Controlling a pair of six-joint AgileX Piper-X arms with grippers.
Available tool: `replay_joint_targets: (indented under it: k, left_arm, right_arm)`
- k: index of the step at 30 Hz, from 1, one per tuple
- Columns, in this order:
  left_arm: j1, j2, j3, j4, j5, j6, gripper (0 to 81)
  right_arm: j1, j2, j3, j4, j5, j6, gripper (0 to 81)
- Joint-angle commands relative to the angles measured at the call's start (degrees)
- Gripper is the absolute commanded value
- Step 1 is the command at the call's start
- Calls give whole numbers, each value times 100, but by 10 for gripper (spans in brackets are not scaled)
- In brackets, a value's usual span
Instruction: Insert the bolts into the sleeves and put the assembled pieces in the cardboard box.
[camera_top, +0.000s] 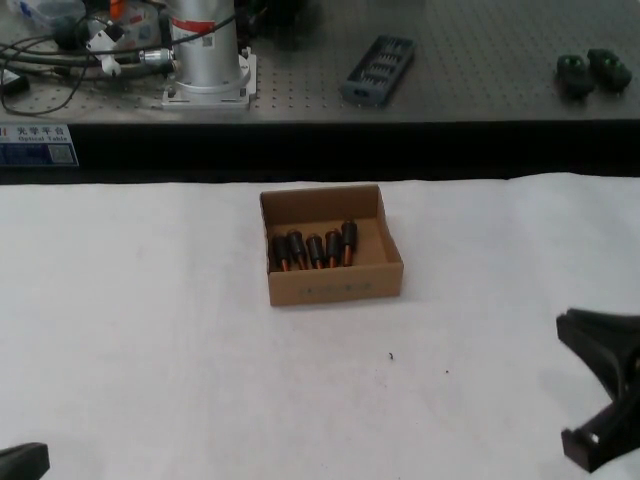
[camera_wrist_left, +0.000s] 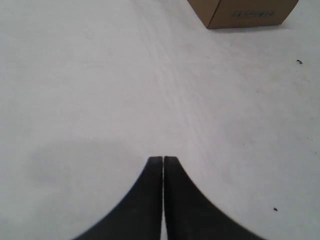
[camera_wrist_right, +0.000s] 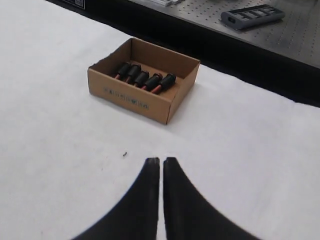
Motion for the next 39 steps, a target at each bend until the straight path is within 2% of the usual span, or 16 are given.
replay_joint_targets:
  k: [1, 4, 8, 14, 20, 30, 34, 39]
  left_arm:
    - [13, -369, 282, -29, 32, 61, 6]
    - [86, -817, 491, -29, 32, 61, 6]
    - [192, -1445, 491, 1129, 27, 61, 6]
    - [191, -2105, 491, 1947, 27, 61, 6]
    - [191, -2831, 491, 2026, 27, 61, 6]
    - [0, -2848, 491, 1952, 30, 61, 6]
    - [-60, -2848, 491, 1952, 30, 61, 6]
    - [-58, -2848, 491, 1952, 30, 61, 6]
  right_arm:
    - [-37, -289, 345, -75, -40, -51, 32]
    - [-154, -766, 830, -68, -40, -51, 32]
    - [-539, -1615, 1424, 1, -40, -51, 32]
    - [-1554, -2448, 1424, 887, -40, -51, 32]
    - [-2534, -2971, 1424, 1139, -40, -51, 32]
    - [-3653, -3659, 1424, 1120, -40, -51, 32]
    - [-3896, -3659, 1424, 1039, -17, -51, 32]
    - [-3920, -3659, 1424, 1063, 2, -51, 32]
